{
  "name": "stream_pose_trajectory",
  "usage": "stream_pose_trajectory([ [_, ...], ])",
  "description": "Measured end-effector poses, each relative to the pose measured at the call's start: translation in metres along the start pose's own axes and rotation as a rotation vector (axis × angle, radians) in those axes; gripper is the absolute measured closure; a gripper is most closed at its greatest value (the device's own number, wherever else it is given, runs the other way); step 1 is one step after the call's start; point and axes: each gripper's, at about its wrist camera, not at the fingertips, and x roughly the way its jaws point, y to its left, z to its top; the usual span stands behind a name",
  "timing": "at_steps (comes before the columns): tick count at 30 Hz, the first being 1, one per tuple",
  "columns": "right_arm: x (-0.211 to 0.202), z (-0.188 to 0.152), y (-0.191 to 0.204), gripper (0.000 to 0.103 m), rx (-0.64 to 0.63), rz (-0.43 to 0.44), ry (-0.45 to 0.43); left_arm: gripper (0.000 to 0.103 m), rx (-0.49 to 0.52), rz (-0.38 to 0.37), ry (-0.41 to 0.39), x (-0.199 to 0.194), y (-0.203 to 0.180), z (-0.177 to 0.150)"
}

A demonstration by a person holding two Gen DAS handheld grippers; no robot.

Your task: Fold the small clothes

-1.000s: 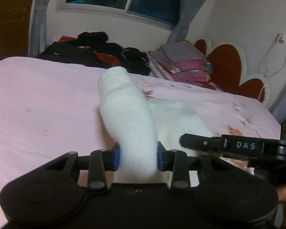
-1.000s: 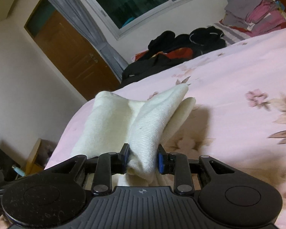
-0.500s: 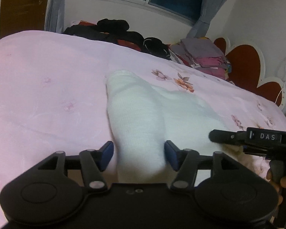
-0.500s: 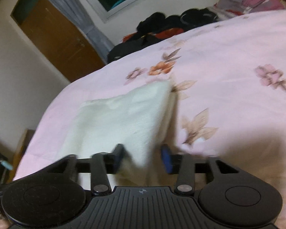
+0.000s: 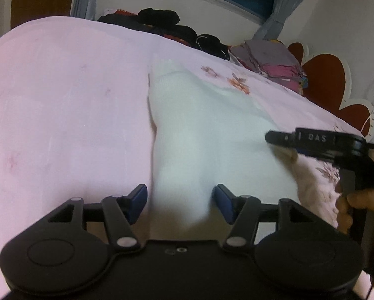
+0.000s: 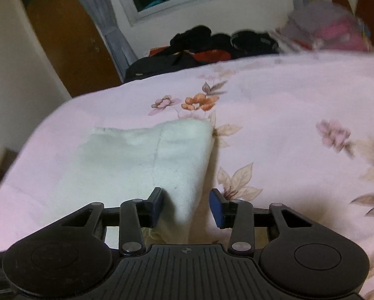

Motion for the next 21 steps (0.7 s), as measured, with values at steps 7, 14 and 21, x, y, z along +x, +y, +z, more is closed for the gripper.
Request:
stream_pose_trajectory([
  [7, -0.051, -0.027, 0.026, 0.062, -0.079, 0.037, -0.042, 0.042, -0.017, 0.017, -0.003, -0.024, 0.005, -0.019],
  [14, -0.063, -0.079, 0.035, 0.062, -0.104, -0.061, 0.051, 0.032, 0.017, 0.059, 0.012, -0.021, -0.008, -0.021],
  [21, -0.061, -0.104, 0.024, 0.062, -0.043, -0.099, 0.081, 0.005, 0.055, 0.066, 0.056, -0.023, -0.022, -0.022],
])
